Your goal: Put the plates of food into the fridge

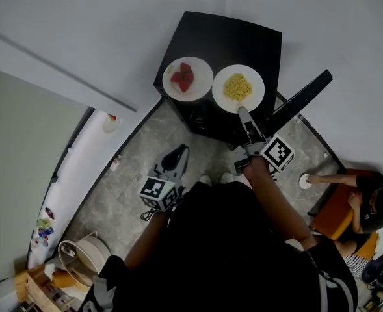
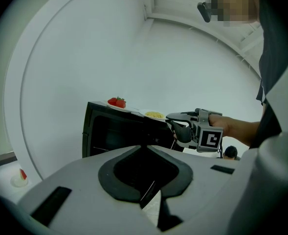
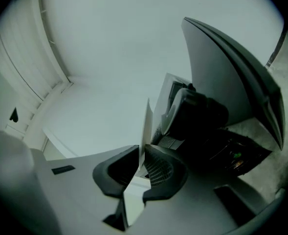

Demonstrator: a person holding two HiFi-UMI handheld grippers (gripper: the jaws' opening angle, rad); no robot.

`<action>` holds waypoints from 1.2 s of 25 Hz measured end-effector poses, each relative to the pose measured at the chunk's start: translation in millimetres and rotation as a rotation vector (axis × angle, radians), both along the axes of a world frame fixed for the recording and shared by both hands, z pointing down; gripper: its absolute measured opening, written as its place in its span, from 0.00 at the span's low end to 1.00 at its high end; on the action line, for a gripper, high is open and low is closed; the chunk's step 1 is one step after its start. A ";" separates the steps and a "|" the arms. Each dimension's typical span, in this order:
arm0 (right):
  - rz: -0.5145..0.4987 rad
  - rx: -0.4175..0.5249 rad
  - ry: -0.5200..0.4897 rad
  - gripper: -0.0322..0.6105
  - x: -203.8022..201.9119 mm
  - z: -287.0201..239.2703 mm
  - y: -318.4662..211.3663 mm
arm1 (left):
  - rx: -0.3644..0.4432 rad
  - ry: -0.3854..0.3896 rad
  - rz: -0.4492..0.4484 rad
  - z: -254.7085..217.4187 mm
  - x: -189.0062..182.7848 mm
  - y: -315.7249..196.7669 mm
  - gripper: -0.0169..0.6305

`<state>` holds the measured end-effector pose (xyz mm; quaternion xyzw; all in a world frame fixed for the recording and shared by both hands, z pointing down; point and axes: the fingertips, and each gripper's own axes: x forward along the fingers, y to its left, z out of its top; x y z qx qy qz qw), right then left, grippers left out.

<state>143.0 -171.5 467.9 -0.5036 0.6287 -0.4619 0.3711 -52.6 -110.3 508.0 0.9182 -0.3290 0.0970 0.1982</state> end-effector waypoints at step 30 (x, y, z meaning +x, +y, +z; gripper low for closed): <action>-0.107 -0.007 -0.201 0.12 -31.9 6.2 80.3 | -0.033 0.000 0.008 7.9 -0.5 50.7 0.07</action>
